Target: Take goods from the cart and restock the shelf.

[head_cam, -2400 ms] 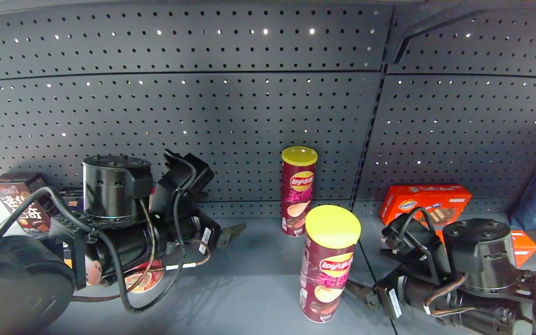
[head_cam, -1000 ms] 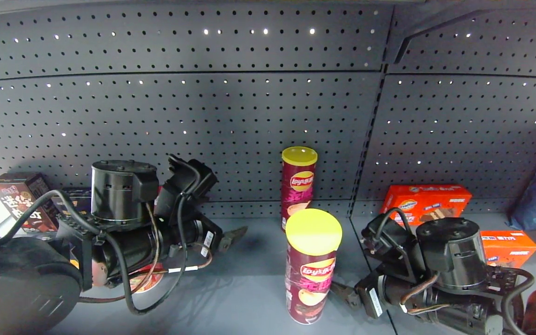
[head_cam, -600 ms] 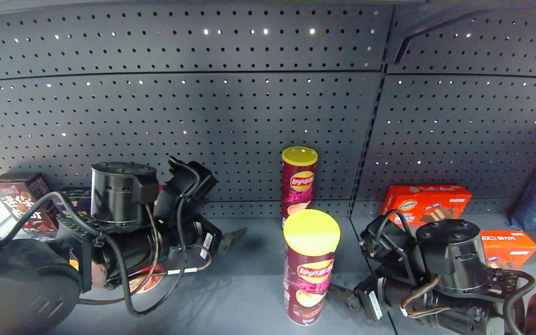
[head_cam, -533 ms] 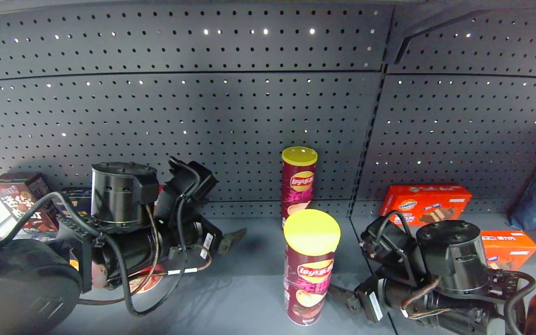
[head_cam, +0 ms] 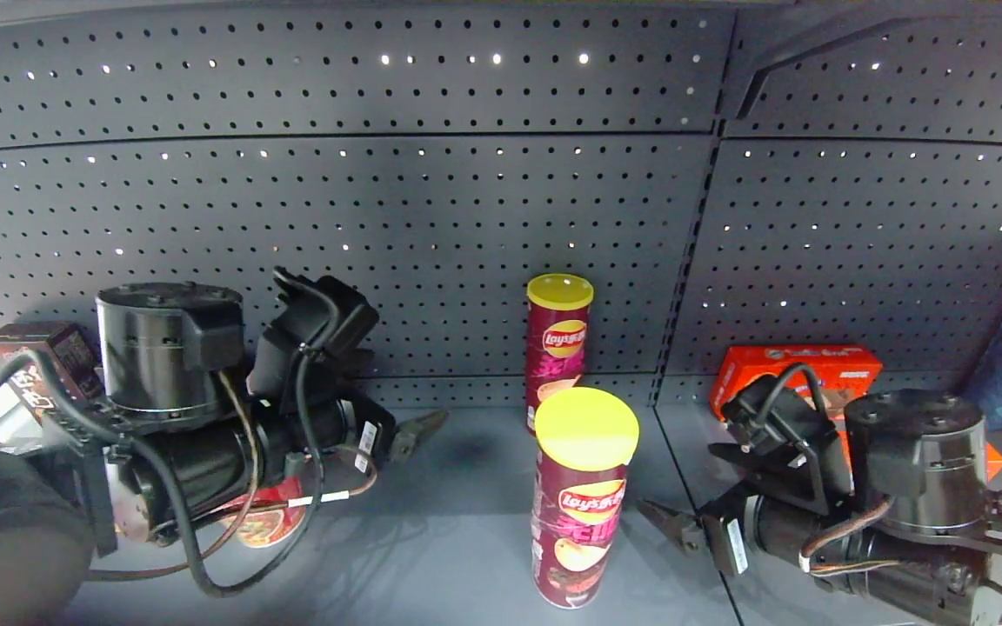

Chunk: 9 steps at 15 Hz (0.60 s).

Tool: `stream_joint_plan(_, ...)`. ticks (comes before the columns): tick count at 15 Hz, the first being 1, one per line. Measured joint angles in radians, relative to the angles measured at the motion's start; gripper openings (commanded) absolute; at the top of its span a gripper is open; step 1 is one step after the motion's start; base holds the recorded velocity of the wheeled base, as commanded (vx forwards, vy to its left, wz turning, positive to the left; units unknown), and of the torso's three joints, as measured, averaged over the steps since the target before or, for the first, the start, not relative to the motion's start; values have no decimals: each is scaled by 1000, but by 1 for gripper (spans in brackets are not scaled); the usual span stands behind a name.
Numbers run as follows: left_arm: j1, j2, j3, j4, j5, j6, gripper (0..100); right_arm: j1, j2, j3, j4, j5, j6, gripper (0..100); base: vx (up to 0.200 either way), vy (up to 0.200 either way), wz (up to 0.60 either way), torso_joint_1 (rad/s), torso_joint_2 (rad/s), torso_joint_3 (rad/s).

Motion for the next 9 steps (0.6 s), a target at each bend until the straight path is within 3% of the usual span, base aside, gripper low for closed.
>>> stream_joint_plan(5,24,-206,50,1,0,-1,100,-13,-80,-14,-3,-35,7,100,0,0,0,0,0,0)
stream_joint_plan(9,149,-459,187,7,-20,-7,100,-106,-227,19,1,-42,12,100,0,0,0,0,0,0)
